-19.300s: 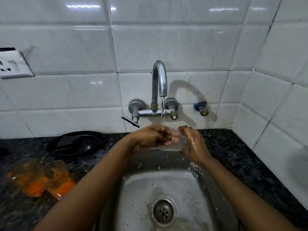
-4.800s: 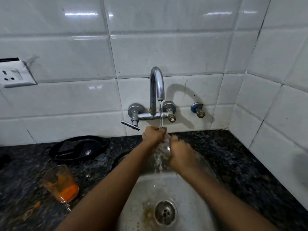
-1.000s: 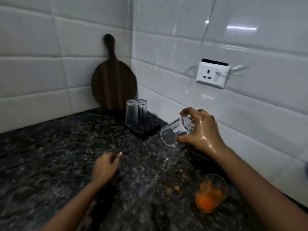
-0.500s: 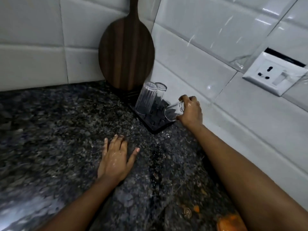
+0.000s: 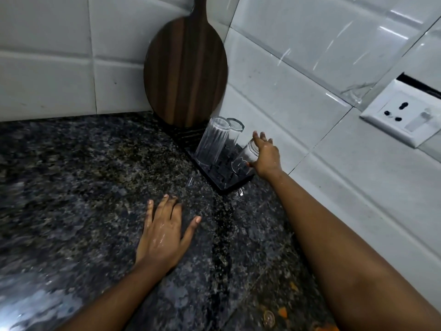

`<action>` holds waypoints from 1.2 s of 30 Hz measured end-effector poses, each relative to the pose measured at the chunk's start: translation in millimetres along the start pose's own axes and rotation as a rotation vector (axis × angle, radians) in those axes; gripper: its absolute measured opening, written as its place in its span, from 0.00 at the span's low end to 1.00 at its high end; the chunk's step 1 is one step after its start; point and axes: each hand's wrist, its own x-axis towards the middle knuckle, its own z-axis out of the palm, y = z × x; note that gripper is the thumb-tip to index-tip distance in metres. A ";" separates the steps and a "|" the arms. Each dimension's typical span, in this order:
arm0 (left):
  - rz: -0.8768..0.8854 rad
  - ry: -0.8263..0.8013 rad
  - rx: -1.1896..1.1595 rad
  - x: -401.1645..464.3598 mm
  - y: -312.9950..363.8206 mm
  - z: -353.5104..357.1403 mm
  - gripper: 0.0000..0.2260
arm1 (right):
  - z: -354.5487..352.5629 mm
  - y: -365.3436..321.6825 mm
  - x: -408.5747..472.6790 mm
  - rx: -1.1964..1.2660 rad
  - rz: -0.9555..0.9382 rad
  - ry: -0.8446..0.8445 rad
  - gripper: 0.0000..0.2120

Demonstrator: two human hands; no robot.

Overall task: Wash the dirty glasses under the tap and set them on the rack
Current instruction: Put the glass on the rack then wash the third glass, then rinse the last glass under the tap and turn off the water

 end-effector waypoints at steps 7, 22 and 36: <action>-0.004 0.000 -0.032 0.2 -0.3 0.3 0.41 | -3.5 -1.0 -23.2 0.010 -0.028 0.044 0.29; 0.253 -0.162 -0.627 -57.5 64.2 -9.3 0.20 | -129.3 44.9 -277.2 0.455 0.028 0.432 0.14; 0.178 -0.554 -0.665 -130.3 261.6 40.1 0.38 | -138.4 175.6 -494.6 0.738 0.710 0.509 0.08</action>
